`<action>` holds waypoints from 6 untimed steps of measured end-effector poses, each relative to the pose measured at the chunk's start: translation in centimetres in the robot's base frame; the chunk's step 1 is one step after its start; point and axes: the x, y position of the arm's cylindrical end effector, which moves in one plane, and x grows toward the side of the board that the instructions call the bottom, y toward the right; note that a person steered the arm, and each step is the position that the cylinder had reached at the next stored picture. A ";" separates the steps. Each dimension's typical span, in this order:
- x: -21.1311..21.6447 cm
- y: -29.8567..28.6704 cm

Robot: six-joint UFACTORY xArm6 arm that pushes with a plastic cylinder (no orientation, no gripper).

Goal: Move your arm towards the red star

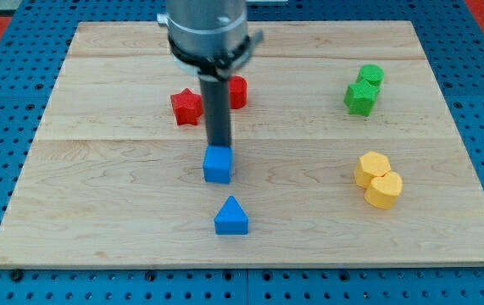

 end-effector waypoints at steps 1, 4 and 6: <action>3.0 1.1; 0.3 -12.1; -4.7 -13.8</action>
